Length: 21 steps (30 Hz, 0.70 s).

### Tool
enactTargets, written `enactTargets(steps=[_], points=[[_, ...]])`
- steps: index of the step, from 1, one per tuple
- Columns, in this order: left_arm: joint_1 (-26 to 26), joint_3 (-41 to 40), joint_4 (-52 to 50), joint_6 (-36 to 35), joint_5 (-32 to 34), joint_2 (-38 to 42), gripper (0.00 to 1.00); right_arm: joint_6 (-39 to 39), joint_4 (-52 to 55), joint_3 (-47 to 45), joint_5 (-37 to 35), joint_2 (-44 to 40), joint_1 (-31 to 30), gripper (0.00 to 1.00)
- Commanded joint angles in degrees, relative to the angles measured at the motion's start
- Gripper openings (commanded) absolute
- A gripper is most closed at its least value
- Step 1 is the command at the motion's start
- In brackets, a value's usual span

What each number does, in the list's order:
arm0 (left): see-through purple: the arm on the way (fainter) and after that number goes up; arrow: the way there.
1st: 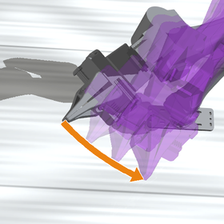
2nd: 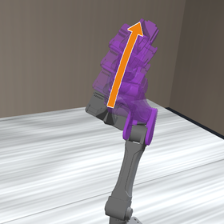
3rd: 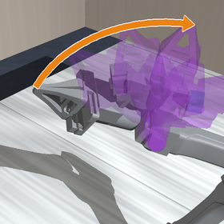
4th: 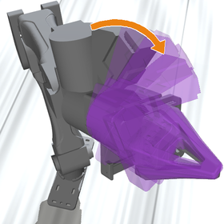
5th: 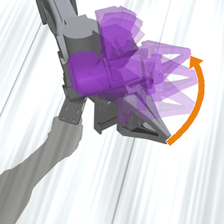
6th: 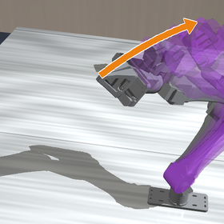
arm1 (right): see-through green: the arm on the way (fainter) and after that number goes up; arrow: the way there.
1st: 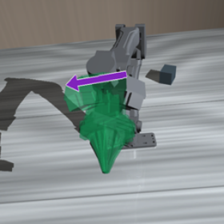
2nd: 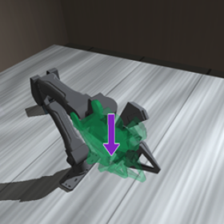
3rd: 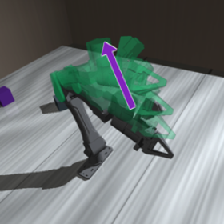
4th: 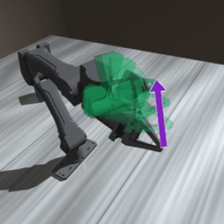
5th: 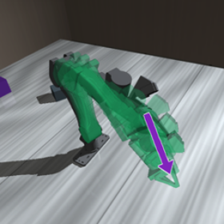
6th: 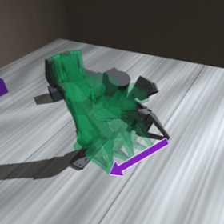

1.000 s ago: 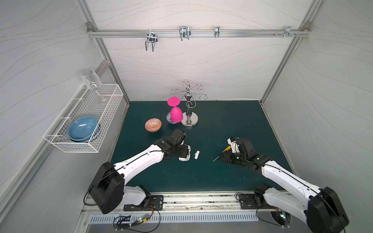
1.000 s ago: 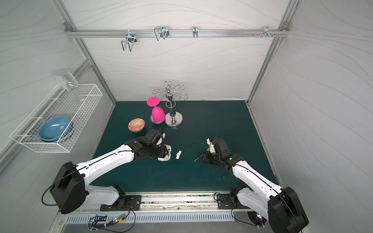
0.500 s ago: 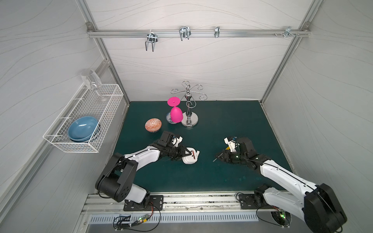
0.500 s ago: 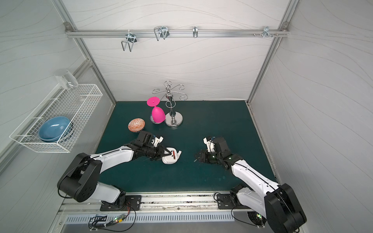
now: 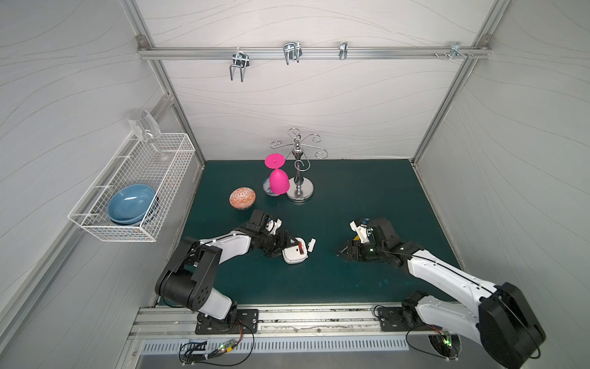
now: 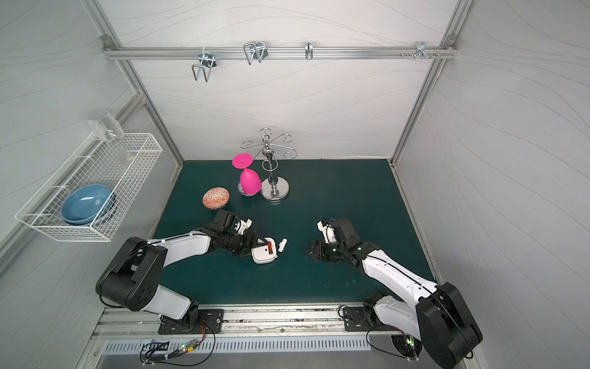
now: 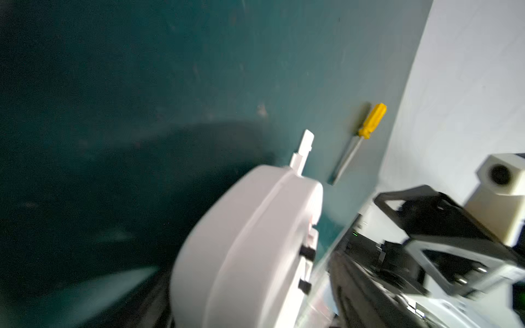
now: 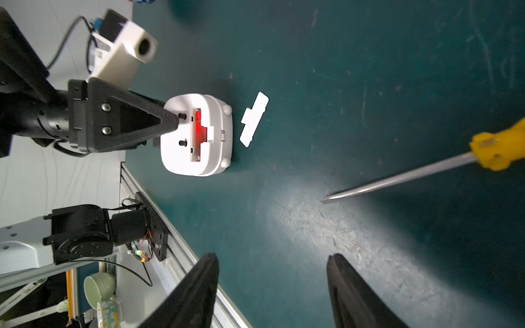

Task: Remove the battery from the alarm
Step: Place the alarm at the center of the board, then adjust the alarm at the center of the board.

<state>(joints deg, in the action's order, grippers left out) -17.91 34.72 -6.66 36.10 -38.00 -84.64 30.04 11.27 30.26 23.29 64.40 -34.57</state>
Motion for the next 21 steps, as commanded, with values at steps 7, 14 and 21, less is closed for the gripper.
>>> enactTargets(steps=[7, 14, 21], points=[[2.18, -2.56, -15.03, 0.21, 9.41, 16.86, 0.84, -15.86, 3.58, 16.72, -5.12, 16.91, -7.92, 0.73], [-5.82, -12.38, -12.41, 9.24, 7.21, 27.08, 0.49, -20.95, 4.35, 32.28, -0.67, 33.56, -10.58, 0.73], [-10.8, -13.36, -3.72, 12.73, 8.9, 19.64, 0.35, -22.66, 7.35, 43.88, 3.54, 45.83, -12.66, 0.7]])
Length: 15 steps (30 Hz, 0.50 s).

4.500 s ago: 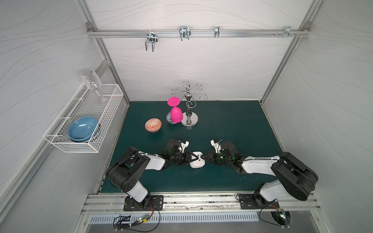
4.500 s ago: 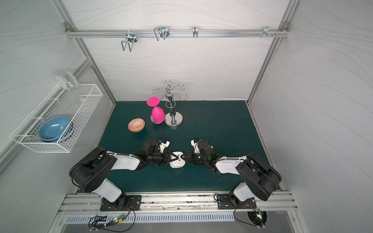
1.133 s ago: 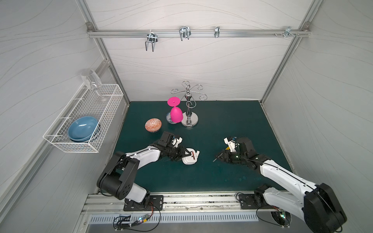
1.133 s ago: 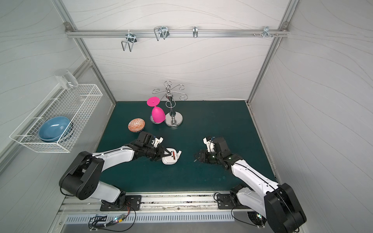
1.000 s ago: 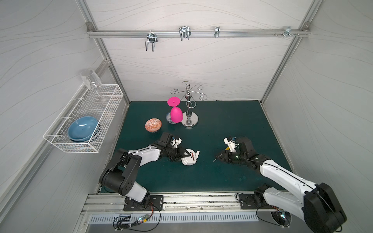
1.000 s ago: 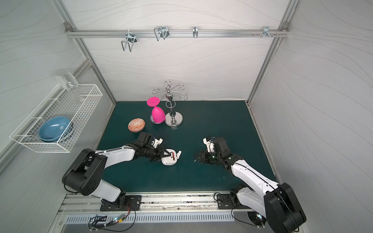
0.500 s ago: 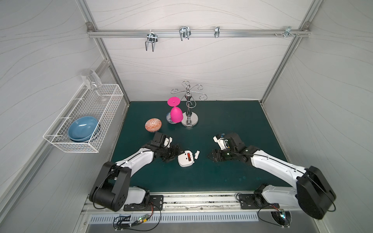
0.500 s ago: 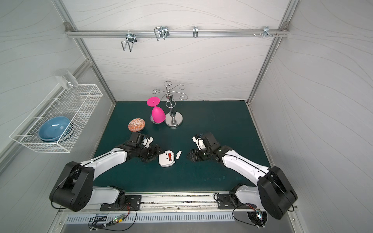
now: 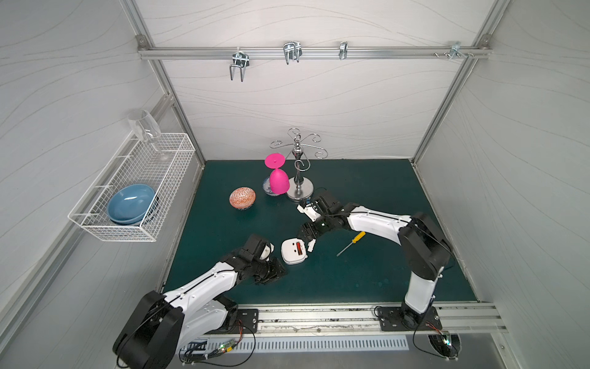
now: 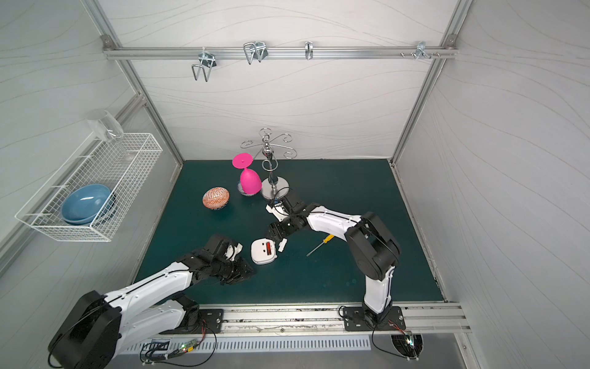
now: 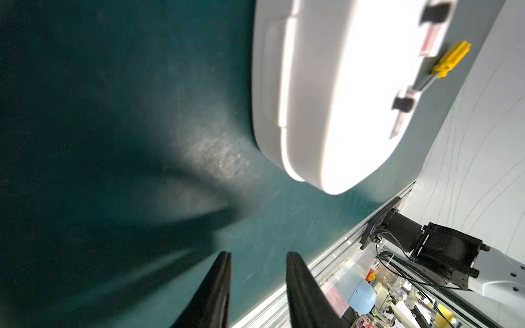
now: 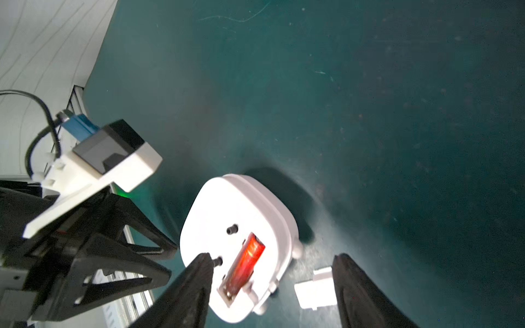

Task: Remove the battery from the alarm
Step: Adjust the alarm at the center of the board.

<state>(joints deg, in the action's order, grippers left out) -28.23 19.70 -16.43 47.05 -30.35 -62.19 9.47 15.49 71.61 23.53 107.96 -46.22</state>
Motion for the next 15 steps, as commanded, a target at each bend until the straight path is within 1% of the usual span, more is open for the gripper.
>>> enactTargets(steps=[1, 5, 6, 10, 12, 15], points=[[-0.48, 2.18, 6.61, 1.23, 1.5, -4.58, 0.35, -2.14, 3.29, 3.47, 3.81, 3.36, -1.17, 0.69], [-0.52, 4.88, 6.85, -0.97, 4.81, -9.61, 0.3, -1.97, 3.6, 4.86, 6.69, 5.35, -1.63, 0.63], [-0.51, 5.54, 6.74, -1.34, 6.11, -10.8, 0.29, -2.01, 3.79, 4.87, 7.62, 5.49, -1.77, 0.59], [0.65, 8.26, 3.78, -3.97, 11.05, -13.72, 0.27, -2.61, 4.95, 3.51, 8.84, 4.11, -1.77, 0.51], [2.13, 9.06, 3.59, -5.09, 11.53, -14.44, 0.27, -2.67, 5.12, 1.96, 8.71, 2.67, -1.77, 0.48], [4.57, 10.67, 2.62, -7.16, 11.57, -15.5, 0.26, -2.57, 4.87, -1.59, 8.54, 0.14, -2.15, 0.47]])
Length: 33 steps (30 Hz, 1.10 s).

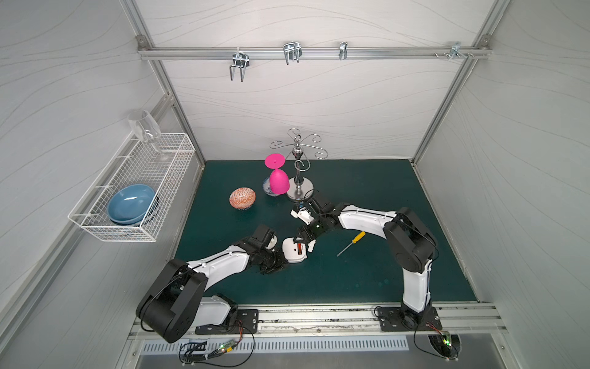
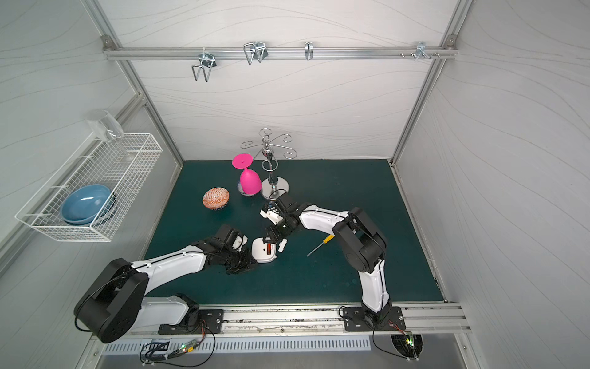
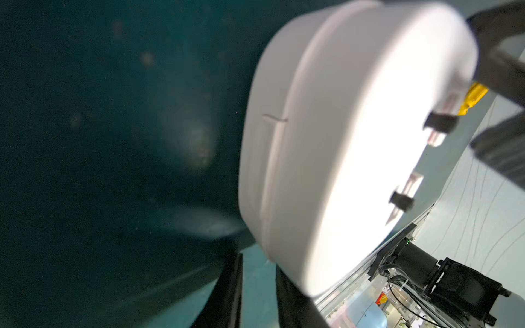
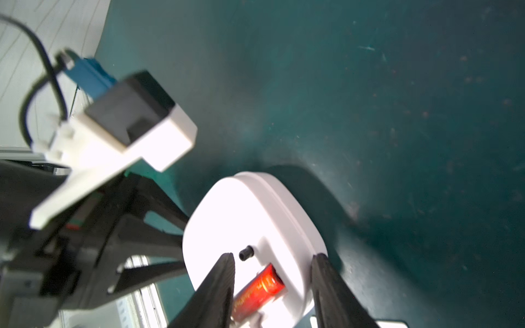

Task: Remove the battery from the alarm
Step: Adjust the alarm at the center of the board, then pick up the screwdriver from the center of the board.

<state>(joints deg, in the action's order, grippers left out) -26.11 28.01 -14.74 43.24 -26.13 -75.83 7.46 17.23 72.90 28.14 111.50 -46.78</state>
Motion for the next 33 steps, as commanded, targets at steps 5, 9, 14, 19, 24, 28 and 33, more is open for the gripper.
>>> enactTargets(steps=[5, 9, 14, 19, 24, 28, 33], points=[[3.18, 7.23, -0.55, -6.73, 7.7, -4.92, 0.27, 0.84, 1.67, -8.85, 1.62, -7.33, -3.94, 0.48], [3.19, 9.19, -0.07, -7.66, 7.19, -7.42, 0.28, 4.09, -0.97, -13.41, -3.1, -11.19, -4.01, 0.52], [3.21, 7.67, 0.67, -7.4, 6.55, -6.19, 0.3, 9.27, 0.71, -17.03, -11.51, -20.01, -1.03, 0.58], [3.24, 3.6, 1.04, -7.55, 7.77, 2.96, 0.48, 22.91, 12.75, -21.96, -33.62, -32.11, 5.62, 0.67], [3.34, 0.94, 1.47, -6.81, 9.42, 11.84, 0.7, 35.52, 20.86, -26.63, -48.52, -36.18, 11.79, 0.7], [3.34, 1.73, -0.07, -7.3, 8.84, 13.19, 0.73, 39.11, 21.63, -25.31, -49.34, -31.56, 12.67, 0.69], [3.34, 1.37, -0.37, -7.38, 8.23, 13.41, 0.73, 39.27, 17.83, -23.0, -48.47, -24.1, 12.45, 0.68]])
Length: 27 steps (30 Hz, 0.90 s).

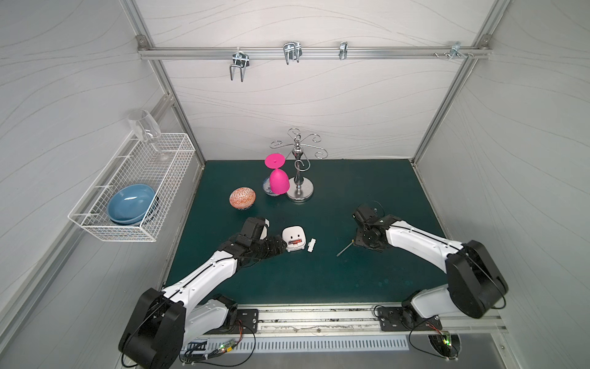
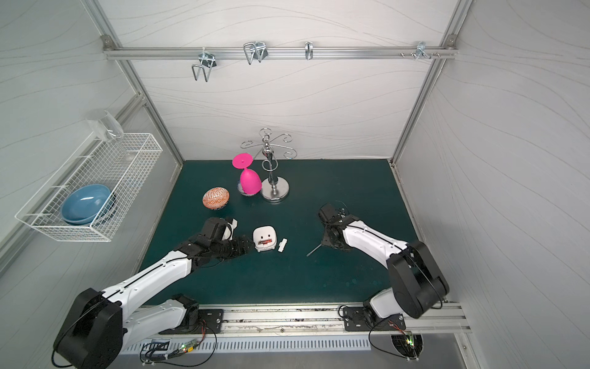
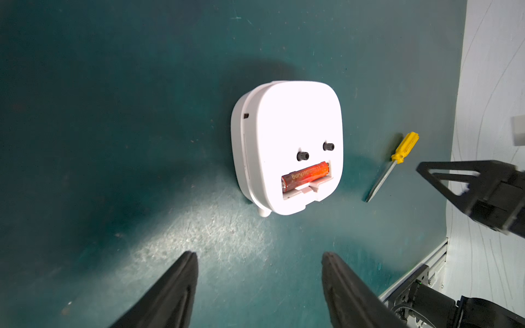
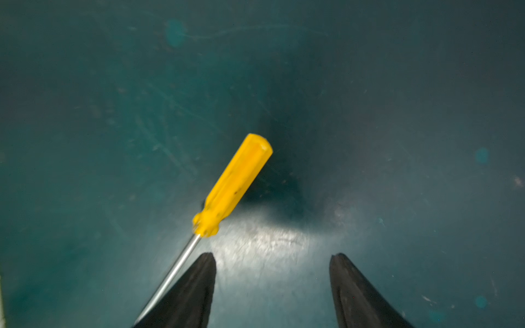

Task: Remove the battery from the alarm
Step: Pick up the screwdriver from the center of the board.

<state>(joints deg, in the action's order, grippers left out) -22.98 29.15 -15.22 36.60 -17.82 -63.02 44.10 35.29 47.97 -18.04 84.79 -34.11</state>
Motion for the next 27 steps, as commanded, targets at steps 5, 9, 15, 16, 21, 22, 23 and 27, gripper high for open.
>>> enactTargets(steps=[5, 9, 15, 16, 21, 22, 23, 27], points=[[0.22, -0.49, -0.65, -0.72, -0.02, 1.99, 0.73, 1.71, -3.66, 4.01, -0.98, 6.98, -0.24, 0.68], [0.22, -0.75, -0.95, -0.98, 0.0, 2.26, 0.73, 1.26, -4.46, 4.96, -0.16, 7.18, -0.08, 0.68], [0.22, -0.78, -0.62, -1.12, -0.11, 1.85, 0.74, -0.04, -5.98, 5.52, 0.72, 4.57, 0.0, 0.68], [0.22, -0.78, -0.53, -1.08, -0.11, 1.86, 0.73, -0.58, -6.5, 5.91, 0.98, 4.87, -0.01, 0.68], [0.22, -0.33, -0.85, -1.3, -0.19, 1.52, 0.73, -0.45, -6.57, 8.46, 1.71, 10.11, 0.5, 0.68], [0.22, -0.32, -0.95, -1.34, -0.19, 1.56, 0.73, -0.05, -6.86, 8.77, 1.91, 11.19, 0.75, 0.66], [0.17, -0.25, -1.04, -1.29, -0.19, 1.63, 0.73, 0.26, -6.98, 9.08, 2.01, 12.23, 0.75, 0.64], [0.22, -0.19, -1.19, -1.86, -0.76, 2.19, 0.73, 0.84, -7.54, 10.37, 3.23, 15.61, 0.71, 0.53]])
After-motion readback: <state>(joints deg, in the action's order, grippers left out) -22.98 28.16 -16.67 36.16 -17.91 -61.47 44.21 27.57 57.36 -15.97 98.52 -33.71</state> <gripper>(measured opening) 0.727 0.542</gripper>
